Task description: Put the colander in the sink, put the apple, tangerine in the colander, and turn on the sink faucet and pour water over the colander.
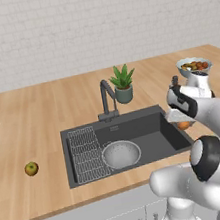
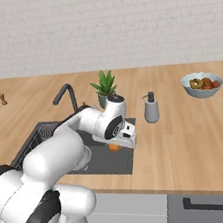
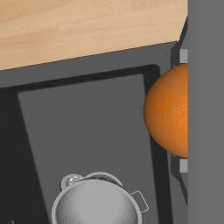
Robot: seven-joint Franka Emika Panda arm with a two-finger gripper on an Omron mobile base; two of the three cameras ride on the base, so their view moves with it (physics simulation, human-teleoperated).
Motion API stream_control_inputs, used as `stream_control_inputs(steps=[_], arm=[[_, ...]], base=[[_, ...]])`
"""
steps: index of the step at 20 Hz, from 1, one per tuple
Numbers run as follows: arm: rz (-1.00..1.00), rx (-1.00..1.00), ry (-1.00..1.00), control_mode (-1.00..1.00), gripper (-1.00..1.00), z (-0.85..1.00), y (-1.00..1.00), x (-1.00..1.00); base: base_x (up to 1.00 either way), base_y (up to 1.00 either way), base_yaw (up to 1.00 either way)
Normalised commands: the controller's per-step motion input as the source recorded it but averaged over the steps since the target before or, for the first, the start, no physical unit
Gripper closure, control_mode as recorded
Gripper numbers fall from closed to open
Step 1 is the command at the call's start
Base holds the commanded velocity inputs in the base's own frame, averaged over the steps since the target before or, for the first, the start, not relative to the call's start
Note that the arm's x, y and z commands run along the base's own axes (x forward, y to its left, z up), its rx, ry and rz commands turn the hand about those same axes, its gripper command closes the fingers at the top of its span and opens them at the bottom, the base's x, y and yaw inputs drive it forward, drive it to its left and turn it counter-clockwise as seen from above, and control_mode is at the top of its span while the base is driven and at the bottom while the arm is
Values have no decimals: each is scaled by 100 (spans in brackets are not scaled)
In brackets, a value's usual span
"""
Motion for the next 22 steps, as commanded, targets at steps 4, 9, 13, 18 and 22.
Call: stream_control_inputs(steps=[4,9,13,18,22], arm=[[3,0,0,-100,100,8,61,0],[4,0,2,-100,100,3,52,0],[3,0,2,-100,100,0,41,0],[1,0,2,-100,100,0,32,0],[0,0,4,-100,100,0,22,0]], base=[[0,0,0],[0,0,0],[0,0,0],[0,0,0],[0,0,0]])
